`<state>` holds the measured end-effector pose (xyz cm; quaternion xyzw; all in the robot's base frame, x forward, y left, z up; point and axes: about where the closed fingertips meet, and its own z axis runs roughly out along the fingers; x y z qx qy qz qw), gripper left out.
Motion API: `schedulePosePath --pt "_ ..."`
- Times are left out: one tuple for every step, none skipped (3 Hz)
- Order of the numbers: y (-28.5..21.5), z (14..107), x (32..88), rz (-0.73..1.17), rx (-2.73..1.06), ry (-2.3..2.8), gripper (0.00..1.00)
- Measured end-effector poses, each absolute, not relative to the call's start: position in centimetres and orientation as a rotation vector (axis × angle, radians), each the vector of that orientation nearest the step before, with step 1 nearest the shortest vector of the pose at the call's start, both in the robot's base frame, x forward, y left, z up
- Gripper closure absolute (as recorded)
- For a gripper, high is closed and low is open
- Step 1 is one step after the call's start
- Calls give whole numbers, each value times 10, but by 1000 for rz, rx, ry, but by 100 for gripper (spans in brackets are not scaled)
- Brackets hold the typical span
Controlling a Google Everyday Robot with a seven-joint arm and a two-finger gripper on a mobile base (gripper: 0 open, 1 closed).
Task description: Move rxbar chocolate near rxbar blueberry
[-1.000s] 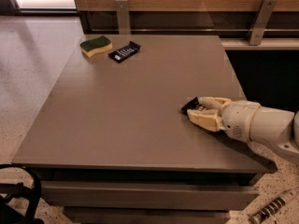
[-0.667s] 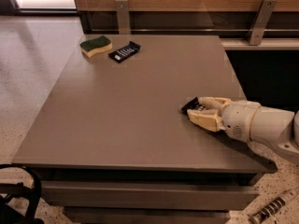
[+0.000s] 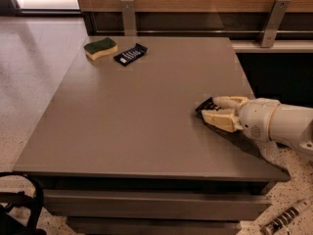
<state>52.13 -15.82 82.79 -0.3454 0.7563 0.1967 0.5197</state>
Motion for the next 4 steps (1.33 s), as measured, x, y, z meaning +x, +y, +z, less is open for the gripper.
schedulePosePath --pt "-178 869 554 401 -893 1786 100" --pt "-184 901 592 359 -922 1744 100" --pt "-178 936 635 306 -953 1698 100" --pt "-141 970 677 258 -1000 1642 100"
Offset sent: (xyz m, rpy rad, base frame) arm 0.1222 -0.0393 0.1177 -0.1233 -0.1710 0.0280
